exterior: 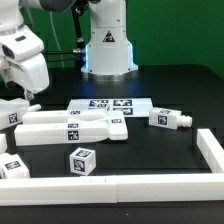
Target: Assemble chair
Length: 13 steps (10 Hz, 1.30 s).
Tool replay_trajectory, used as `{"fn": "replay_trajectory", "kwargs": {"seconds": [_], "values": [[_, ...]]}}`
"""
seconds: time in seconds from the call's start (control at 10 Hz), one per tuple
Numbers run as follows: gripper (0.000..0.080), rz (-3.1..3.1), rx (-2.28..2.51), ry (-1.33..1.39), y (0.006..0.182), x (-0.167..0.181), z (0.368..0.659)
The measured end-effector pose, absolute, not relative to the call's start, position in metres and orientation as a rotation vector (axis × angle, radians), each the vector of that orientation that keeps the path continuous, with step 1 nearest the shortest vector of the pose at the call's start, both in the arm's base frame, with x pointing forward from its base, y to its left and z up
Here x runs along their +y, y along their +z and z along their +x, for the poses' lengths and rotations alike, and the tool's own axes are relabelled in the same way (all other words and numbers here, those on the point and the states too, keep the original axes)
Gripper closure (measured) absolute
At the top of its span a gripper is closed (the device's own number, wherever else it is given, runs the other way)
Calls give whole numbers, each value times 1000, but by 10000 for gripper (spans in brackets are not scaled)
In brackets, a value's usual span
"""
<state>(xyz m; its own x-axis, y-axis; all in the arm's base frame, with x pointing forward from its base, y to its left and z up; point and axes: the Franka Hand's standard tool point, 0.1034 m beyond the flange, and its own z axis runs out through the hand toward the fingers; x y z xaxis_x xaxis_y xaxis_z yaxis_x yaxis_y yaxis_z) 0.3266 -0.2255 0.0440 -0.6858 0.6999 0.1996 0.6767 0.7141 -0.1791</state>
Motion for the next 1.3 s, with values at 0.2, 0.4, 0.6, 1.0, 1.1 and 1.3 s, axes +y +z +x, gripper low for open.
{"fn": "replay_trajectory", "kwargs": {"seconds": [0.2,0.4,0.6,1.0,1.1,1.3], "values": [[155,-1092,-2667,132,43,-225,326],[151,-1084,-2671,135,44,-226,326],[151,-1098,-2758,159,43,-228,334],[151,-1080,-2900,164,37,-215,325],[151,-1089,-2890,163,36,-217,321],[151,-1093,-2888,163,36,-217,322]]}}
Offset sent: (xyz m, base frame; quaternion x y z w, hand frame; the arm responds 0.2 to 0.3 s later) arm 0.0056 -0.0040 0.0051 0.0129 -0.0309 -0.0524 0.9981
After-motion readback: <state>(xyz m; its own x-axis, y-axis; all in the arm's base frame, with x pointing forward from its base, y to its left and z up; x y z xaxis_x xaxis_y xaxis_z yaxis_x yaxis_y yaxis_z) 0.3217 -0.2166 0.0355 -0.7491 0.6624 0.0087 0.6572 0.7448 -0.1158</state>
